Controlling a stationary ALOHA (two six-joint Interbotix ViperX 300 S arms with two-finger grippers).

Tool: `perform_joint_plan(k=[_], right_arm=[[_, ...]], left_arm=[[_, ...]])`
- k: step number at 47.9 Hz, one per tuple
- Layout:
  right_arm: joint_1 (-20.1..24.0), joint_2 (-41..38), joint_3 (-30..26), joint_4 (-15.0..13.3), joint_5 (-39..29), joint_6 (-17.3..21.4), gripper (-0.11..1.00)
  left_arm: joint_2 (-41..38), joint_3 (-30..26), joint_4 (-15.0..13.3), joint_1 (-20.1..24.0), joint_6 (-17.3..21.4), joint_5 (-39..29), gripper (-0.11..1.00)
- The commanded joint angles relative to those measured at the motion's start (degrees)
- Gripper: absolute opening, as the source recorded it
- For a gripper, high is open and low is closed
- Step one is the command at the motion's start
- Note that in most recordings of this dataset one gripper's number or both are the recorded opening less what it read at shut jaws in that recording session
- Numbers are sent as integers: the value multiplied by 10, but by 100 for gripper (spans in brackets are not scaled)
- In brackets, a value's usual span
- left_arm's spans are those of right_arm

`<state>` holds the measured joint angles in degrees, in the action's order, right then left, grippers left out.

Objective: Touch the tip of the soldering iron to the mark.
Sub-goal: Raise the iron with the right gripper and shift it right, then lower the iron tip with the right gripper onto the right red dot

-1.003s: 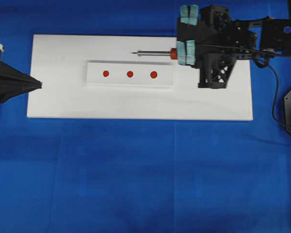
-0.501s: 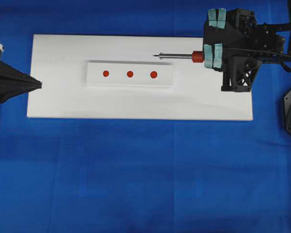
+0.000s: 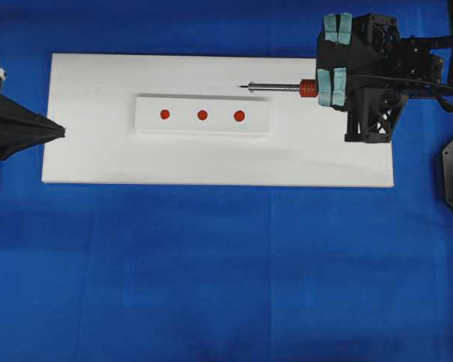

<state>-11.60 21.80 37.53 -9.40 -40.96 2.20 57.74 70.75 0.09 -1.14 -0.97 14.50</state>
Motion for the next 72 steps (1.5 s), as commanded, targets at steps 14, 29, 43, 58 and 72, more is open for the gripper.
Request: perform_joint_plan(k=[14,29,43,58,72], right_arm=[[-1,7,-4,0,4,2,6],[-1,-37,17,9,40,3,6],[-1,-105,28,9,78,3,6],[-1,-126,45,13,106,3,6],[-1,-127,47,15,108,3,6]], left_arm=[[-3,-7,1,-1,0,3,0],[-3,-7,1,-1,0,4,0],[-3,-7,1,-1,0,3,0],[-3,-7,2,-1,0,3,0],[-3,-7,2,-1,0,3,0]])
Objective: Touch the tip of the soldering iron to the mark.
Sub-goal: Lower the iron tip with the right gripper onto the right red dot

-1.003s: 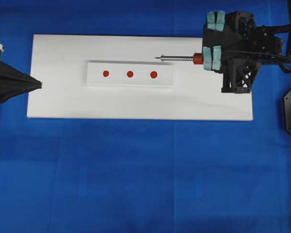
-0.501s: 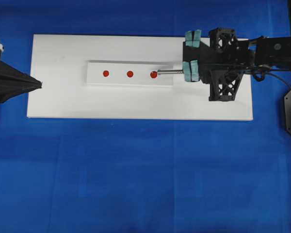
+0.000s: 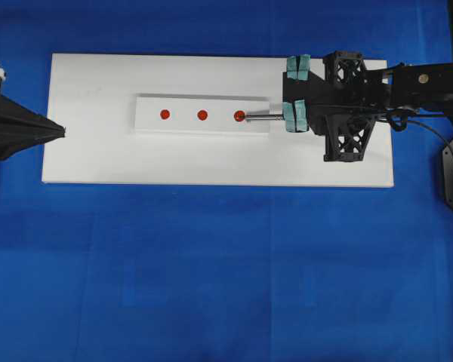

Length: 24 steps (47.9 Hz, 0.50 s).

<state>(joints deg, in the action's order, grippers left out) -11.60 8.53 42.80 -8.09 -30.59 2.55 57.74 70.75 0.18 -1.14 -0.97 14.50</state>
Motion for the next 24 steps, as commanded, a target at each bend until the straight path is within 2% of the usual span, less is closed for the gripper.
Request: perform_joint_plan(k=[1,24], right_arm=[[-1,6,-5,1,4,-1,6],[-6,6,-5,1,2,-1,6]], left_arm=[[-3,-7,1,-1,0,3,0],[-3,-7,0,-1,0,3,0]])
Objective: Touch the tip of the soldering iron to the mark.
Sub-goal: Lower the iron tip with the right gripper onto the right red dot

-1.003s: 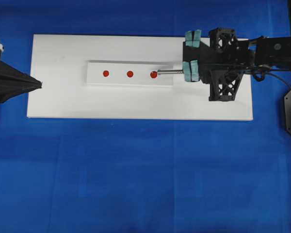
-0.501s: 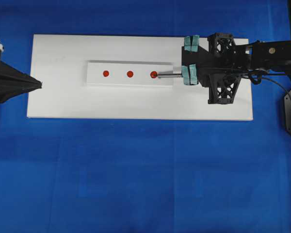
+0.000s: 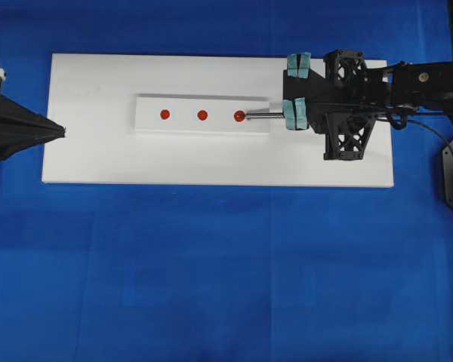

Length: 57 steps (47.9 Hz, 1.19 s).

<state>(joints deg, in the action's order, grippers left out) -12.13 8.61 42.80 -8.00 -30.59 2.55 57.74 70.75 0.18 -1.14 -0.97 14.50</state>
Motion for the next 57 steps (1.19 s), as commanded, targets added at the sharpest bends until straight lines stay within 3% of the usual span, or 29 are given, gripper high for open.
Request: perform_joint_plan(k=[1,44,57], right_arm=[[-1,5,-5,1,2,-1,6],[-1,6,-7,0,1,-2,6],[-1,51,-39,-2,-46,-3,6]], left_arm=[[-3,-7,0,-1,0,3,0],[-3,-7,0,-1,0,3,0],[-3,-7,0,-1,0,3,0]])
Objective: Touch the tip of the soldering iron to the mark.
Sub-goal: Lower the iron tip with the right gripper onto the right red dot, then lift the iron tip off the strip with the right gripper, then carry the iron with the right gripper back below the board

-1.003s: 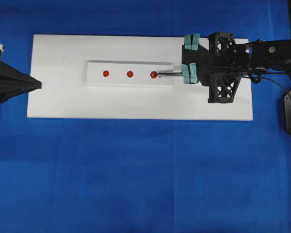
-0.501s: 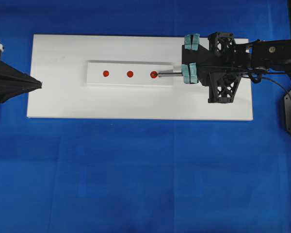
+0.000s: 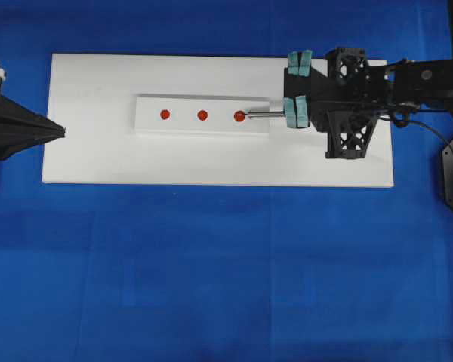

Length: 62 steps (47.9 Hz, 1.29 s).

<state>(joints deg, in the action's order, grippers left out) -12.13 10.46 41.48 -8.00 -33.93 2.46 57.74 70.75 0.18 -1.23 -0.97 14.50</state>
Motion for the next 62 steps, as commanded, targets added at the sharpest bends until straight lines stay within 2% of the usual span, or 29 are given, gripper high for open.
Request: perform_joint_plan(k=[1,16,35,45,56,62], right_arm=[[-1,38,-28,-3,-17,-2,6],[-1,113,-67,-21,-78,-2,6],[-1,115,-66,-21,-77,-2,6],[4,116,-66,-12,-78,3,6],[37,125,-57,-9,-80,48,6],[83,132,-49,-9,-79,91,6]], left_arm=[[-3,-7,0,0,0,4,0],[-3,-7,0,0,-1,3,0],[-3,-7,0,0,-11,3,0],[-3,-7,0,0,-11,3,0],[-3,-7,0,0,-11,3,0],[-3,-7,0,0,-11,3,0]])
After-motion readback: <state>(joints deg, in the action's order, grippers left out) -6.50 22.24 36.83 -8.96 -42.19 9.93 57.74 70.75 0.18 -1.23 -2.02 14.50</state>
